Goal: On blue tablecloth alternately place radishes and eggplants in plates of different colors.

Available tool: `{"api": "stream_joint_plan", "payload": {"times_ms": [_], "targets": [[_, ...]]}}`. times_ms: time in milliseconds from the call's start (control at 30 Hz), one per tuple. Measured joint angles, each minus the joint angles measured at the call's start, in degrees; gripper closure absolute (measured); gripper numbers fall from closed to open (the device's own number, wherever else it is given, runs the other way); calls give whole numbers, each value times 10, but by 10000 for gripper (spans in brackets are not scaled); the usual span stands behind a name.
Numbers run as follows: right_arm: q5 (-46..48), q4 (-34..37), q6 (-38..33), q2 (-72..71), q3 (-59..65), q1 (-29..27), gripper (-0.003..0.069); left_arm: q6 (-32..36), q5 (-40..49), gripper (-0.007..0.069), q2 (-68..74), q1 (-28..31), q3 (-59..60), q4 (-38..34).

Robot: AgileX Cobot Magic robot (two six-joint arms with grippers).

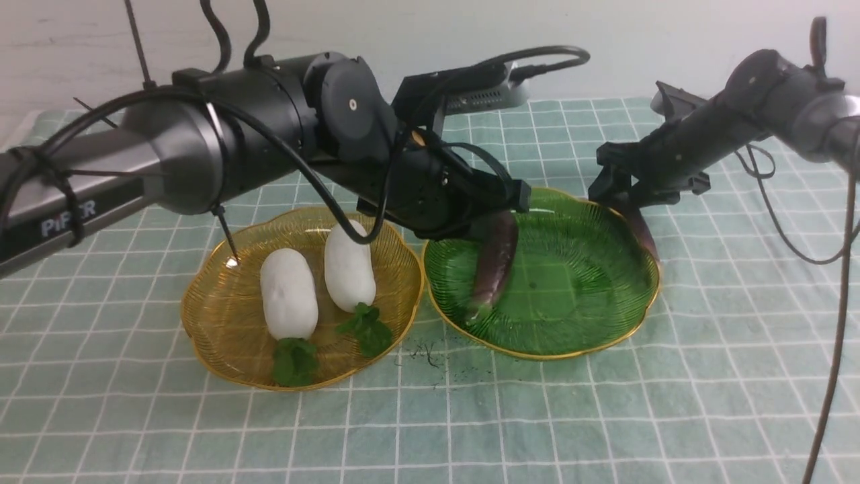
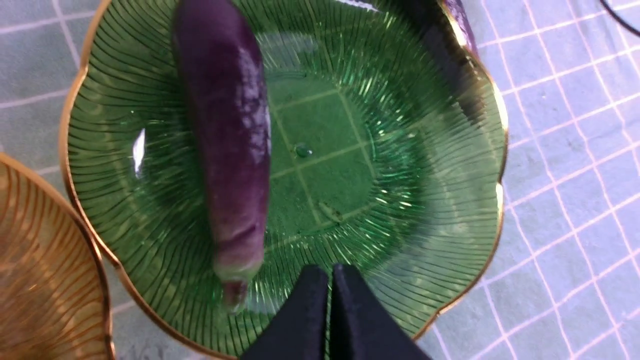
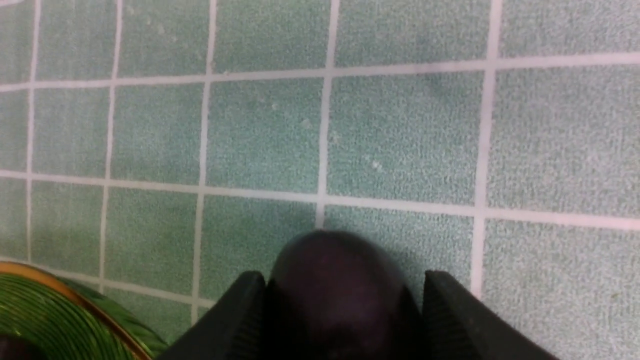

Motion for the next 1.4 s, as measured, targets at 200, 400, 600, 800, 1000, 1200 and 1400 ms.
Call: {"api": "stream_joint_plan", "payload": {"times_ms": [200, 400, 600, 800, 1000, 1200, 1400], "targets": [[17, -72, 34, -4, -40, -10, 295, 0, 32, 632, -42, 0, 0, 29], [90, -92, 66, -44, -130, -32, 295, -4, 72, 632, -91, 0, 0, 81], [99, -56, 100, -137, -123, -12, 295, -32, 174, 632, -156, 0, 0, 174], [100, -75, 113, -188, -2, 40, 295, -83, 237, 632, -227, 0, 19, 242], [102, -80, 118, -158, 86, 92, 295, -109, 228, 632, -337, 0, 107, 253], [99, -79, 128, -113, 93, 117, 250, -150, 193, 632, -441, 0, 217, 253], [99, -90, 138, -146, 93, 113, 76, -158, 188, 632, -500, 0, 263, 256]]}}
